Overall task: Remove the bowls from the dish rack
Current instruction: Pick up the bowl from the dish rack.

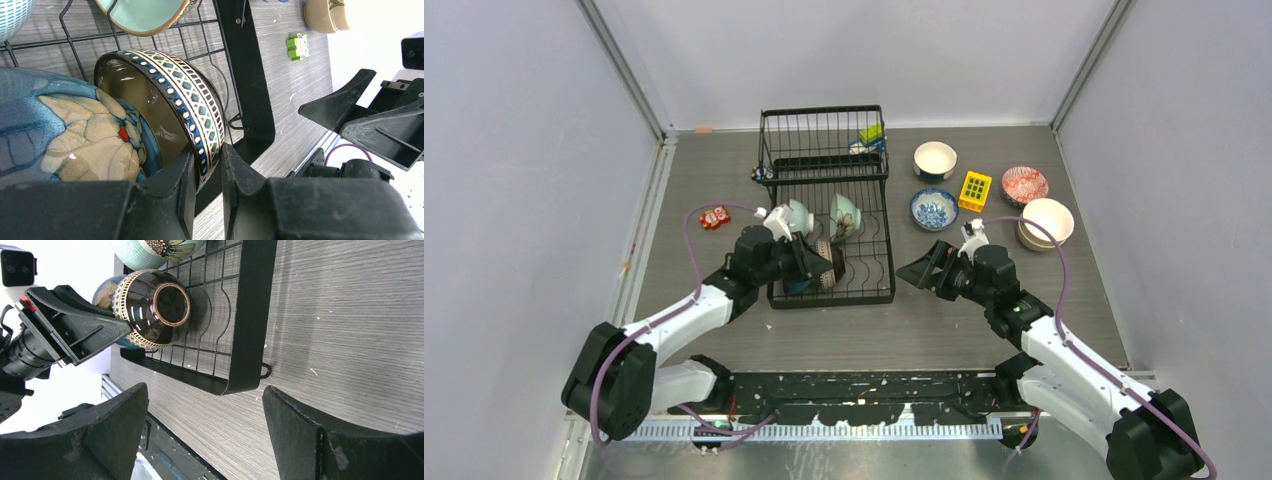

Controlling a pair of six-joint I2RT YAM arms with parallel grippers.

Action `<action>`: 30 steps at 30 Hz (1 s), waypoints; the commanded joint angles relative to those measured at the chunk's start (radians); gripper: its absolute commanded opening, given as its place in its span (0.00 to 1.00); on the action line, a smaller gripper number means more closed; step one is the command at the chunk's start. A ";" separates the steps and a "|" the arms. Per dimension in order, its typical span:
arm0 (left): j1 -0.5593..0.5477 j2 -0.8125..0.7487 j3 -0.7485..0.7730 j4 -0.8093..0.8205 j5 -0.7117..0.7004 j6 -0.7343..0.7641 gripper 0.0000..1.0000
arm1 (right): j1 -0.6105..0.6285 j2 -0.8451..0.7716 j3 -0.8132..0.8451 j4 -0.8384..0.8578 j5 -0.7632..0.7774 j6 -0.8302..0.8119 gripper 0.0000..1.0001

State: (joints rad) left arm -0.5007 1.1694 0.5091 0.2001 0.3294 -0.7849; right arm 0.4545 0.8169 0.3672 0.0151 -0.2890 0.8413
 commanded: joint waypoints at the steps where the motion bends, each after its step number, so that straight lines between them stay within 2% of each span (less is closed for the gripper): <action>1: 0.004 -0.069 0.039 0.125 0.045 -0.029 0.00 | 0.003 -0.007 0.003 0.036 0.009 -0.015 0.88; 30: 0.004 -0.122 0.074 0.100 0.090 -0.030 0.00 | 0.004 -0.015 0.004 0.031 0.012 -0.012 0.88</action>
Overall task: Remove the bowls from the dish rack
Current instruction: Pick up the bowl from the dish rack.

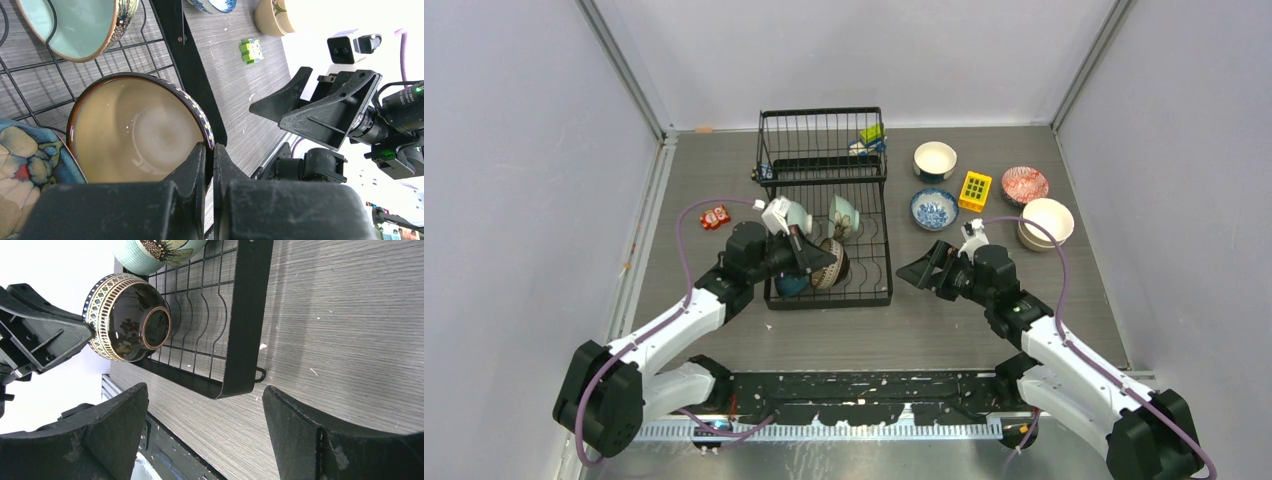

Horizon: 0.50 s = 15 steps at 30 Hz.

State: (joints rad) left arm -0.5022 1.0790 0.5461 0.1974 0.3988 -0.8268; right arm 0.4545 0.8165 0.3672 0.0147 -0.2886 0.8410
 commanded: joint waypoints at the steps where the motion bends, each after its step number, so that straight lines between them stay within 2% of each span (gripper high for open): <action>1: 0.005 -0.036 0.037 0.109 0.021 0.010 0.00 | 0.003 -0.018 0.004 0.029 0.011 -0.012 0.88; 15: 0.005 -0.086 0.095 0.102 0.078 -0.017 0.00 | 0.003 -0.045 0.031 -0.007 0.026 -0.022 0.88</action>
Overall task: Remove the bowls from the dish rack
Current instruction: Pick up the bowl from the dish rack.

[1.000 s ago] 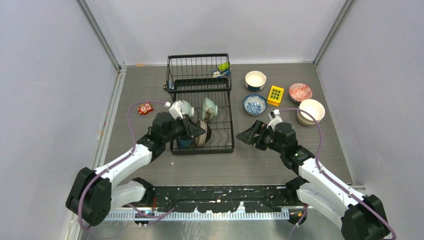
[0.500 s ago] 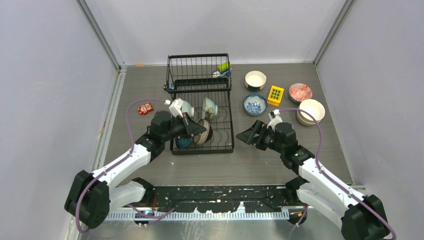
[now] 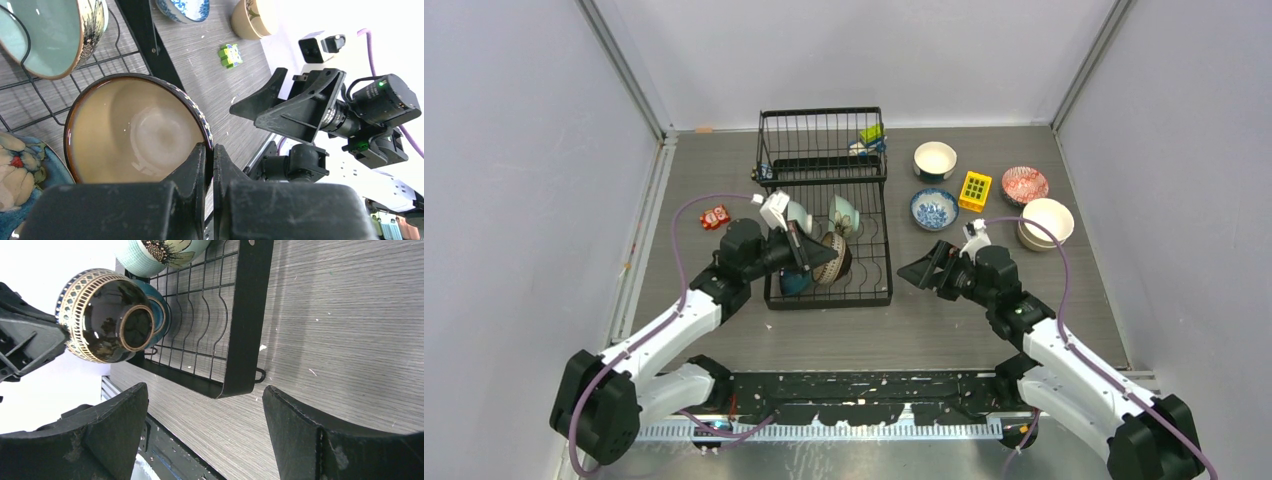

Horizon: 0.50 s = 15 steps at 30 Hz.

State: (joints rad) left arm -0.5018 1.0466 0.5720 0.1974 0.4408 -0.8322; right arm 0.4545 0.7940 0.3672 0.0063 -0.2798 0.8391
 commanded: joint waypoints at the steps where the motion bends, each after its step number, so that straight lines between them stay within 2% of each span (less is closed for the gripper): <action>1: 0.005 -0.058 0.071 0.101 0.039 -0.013 0.00 | 0.003 -0.026 0.033 0.001 0.018 -0.021 0.88; 8: 0.005 -0.095 0.097 0.060 0.053 -0.001 0.00 | 0.003 -0.044 0.069 -0.051 0.023 -0.031 0.88; 15: 0.000 -0.139 0.171 -0.157 0.049 0.140 0.00 | 0.004 -0.065 0.171 -0.164 0.033 -0.076 0.88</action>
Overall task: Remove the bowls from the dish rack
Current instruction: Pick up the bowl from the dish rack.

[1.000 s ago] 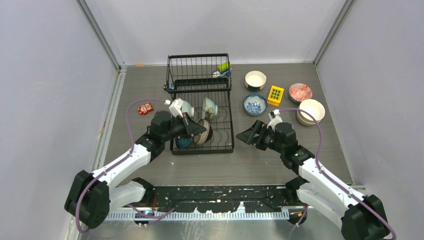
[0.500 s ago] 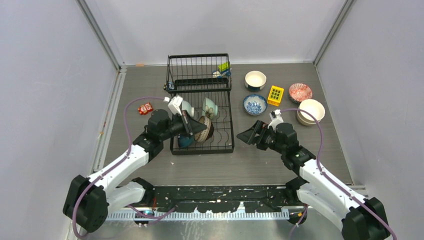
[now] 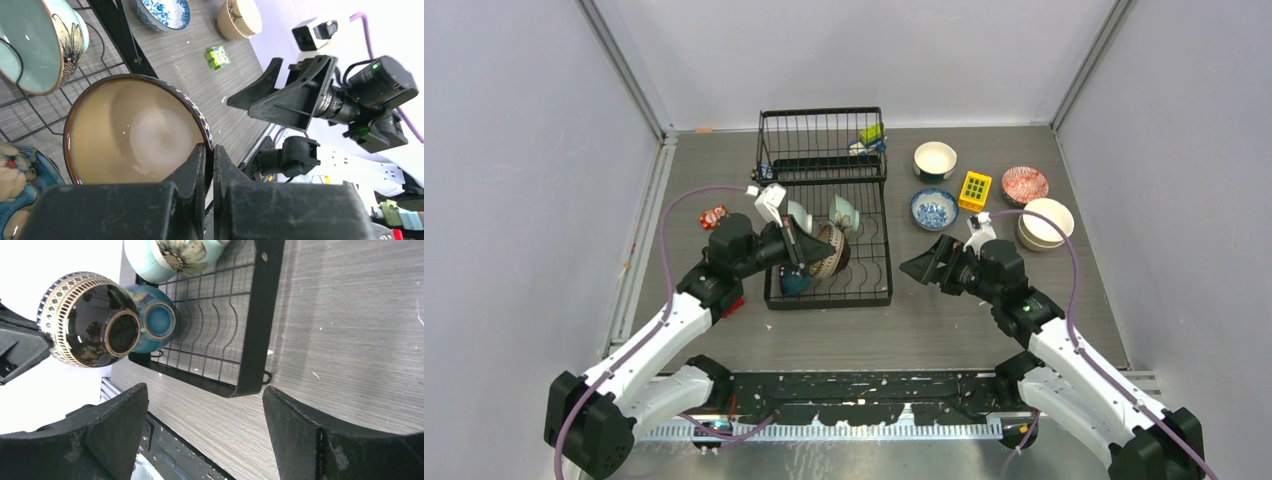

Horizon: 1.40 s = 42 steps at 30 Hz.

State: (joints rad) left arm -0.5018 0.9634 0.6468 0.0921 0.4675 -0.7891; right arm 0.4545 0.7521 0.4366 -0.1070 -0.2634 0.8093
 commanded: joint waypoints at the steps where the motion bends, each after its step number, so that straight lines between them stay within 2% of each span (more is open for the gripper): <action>1: -0.003 -0.065 0.111 -0.081 0.017 0.122 0.00 | 0.004 -0.024 0.119 -0.069 0.016 -0.058 0.88; 10: -0.044 -0.102 0.232 -0.293 0.000 0.283 0.00 | 0.004 -0.048 0.249 -0.178 0.030 -0.105 0.89; 15: -0.081 -0.128 0.278 -0.381 -0.029 0.374 0.00 | 0.004 -0.077 0.291 -0.251 0.168 -0.118 0.96; 19: -0.141 -0.154 0.323 -0.494 -0.103 0.502 0.00 | 0.003 -0.066 0.346 -0.306 0.171 -0.113 0.97; 23: -0.236 -0.156 0.356 -0.556 -0.160 0.601 0.00 | 0.004 -0.040 0.409 -0.357 0.171 -0.125 0.97; 29: -0.440 -0.116 0.399 -0.615 -0.350 0.759 0.00 | 0.003 -0.037 0.500 -0.441 0.213 -0.226 0.97; 35: -0.687 -0.071 0.392 -0.634 -0.499 0.999 0.00 | 0.004 0.023 0.649 -0.643 0.301 -0.320 0.96; 42: -0.870 -0.023 0.376 -0.656 -0.728 1.165 0.00 | 0.003 0.008 0.674 -0.697 0.278 -0.357 0.95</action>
State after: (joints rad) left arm -1.2957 0.9306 1.0000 -0.6182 -0.0620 0.2066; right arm 0.4545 0.7753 1.0775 -0.7486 0.0154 0.5030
